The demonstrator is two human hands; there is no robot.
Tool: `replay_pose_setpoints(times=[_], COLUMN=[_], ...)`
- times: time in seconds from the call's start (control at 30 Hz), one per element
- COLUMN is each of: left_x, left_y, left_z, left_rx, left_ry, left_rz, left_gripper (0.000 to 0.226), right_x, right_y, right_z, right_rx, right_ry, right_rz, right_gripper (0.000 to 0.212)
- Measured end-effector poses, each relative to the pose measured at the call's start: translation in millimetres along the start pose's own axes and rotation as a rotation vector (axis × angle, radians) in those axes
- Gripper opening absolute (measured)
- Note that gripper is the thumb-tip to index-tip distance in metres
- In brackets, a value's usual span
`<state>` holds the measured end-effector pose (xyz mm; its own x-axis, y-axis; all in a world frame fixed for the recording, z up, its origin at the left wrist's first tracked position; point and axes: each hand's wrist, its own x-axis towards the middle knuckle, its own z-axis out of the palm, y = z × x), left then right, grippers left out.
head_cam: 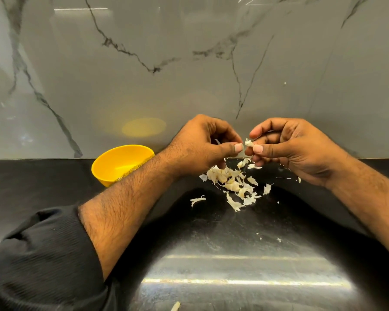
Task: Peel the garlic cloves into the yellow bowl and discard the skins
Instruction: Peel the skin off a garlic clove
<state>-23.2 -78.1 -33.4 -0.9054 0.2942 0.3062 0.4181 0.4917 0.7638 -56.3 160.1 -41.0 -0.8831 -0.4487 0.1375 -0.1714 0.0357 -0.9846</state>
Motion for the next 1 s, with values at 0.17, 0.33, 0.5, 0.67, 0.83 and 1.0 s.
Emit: replay_pose_setpoints(times=[0.17,0.33,0.5,0.67,0.83,1.0], left_x=[-0.7,-0.5,-1.9,-1.8,-2.1,-2.9], left_y=[-1.8,-2.5,-0.9,-0.7,-0.6,-1.5], left_z=[1.9,2.9,3.9,4.9,7.7,9.7], left_rx=[-0.012,-0.036,-0.153,-0.171,-0.148,-0.167], left_ry=[-0.038,-0.040,-0.039,-0.045,0.003,0.067], left_rz=[0.024,0.022,-0.054,-0.073,-0.085,-0.133], left_gripper=[0.009,0.010,0.014,0.012,0.011,0.015], right_x=[-1.0,-1.7,-2.2,-2.8,-4.9,-8.0], right_y=[0.2,2.1,1.5,0.7,-0.9,1.6], right_z=[1.5,2.5,5.3,7.4,12.1,17.9], right_rx=[-0.033,-0.092,-0.194,-0.202,-0.278,-0.601], right_ry=[-0.012,-0.028,0.015,0.004,0.019,0.104], right_rz=[0.014,-0.008,-0.097,-0.095,-0.147,-0.325], right_gripper=[0.031,0.026,0.023,0.021,0.018,0.012])
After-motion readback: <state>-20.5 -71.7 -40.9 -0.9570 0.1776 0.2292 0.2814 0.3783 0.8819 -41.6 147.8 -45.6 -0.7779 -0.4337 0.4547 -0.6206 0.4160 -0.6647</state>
